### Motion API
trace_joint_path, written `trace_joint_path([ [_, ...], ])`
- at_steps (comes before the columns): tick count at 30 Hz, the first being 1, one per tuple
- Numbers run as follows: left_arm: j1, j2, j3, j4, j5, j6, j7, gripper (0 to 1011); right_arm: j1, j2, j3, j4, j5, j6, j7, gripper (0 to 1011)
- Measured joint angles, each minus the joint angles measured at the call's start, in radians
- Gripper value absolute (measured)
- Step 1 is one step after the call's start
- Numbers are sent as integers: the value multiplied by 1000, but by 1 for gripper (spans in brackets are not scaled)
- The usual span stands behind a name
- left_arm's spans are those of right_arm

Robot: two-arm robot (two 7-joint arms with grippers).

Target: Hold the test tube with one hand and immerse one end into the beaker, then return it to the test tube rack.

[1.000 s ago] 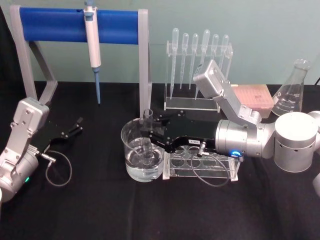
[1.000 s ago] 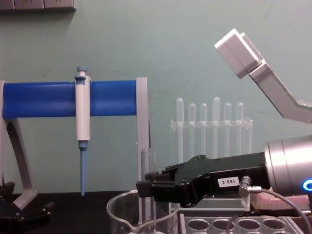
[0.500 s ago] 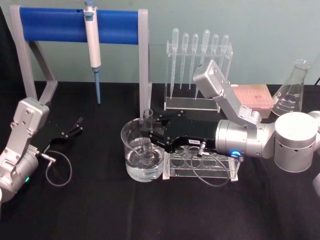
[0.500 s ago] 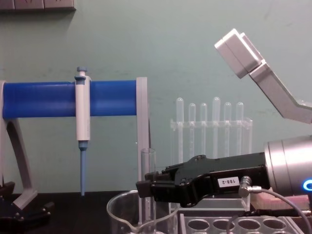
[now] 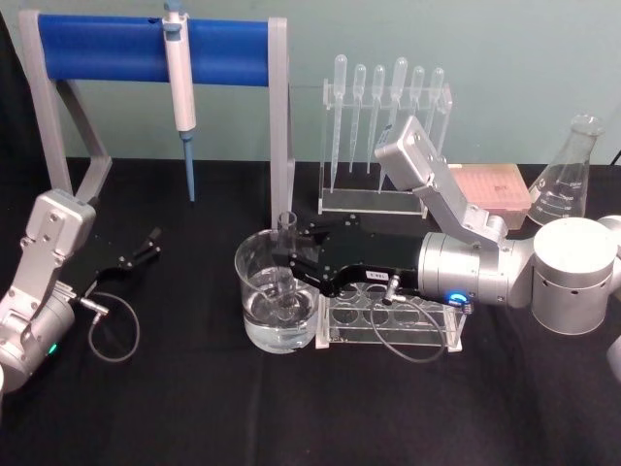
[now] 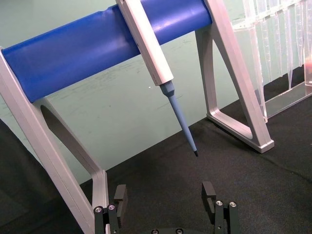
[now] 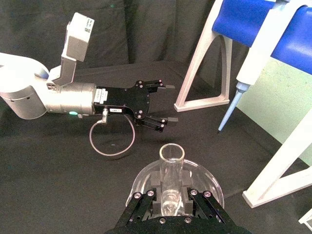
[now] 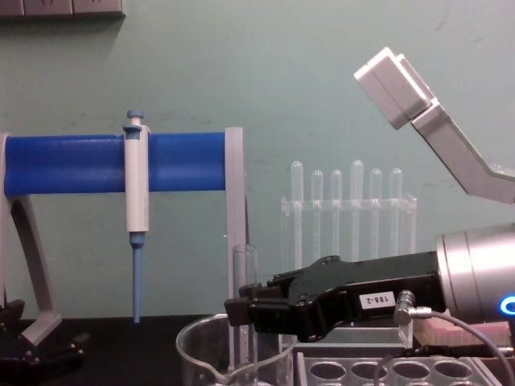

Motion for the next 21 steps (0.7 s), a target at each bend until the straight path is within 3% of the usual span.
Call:
trace_joint_path([
  [21,0,0,0,0,0,0,0,1000,0,0,0,0,0,0,0,241],
])
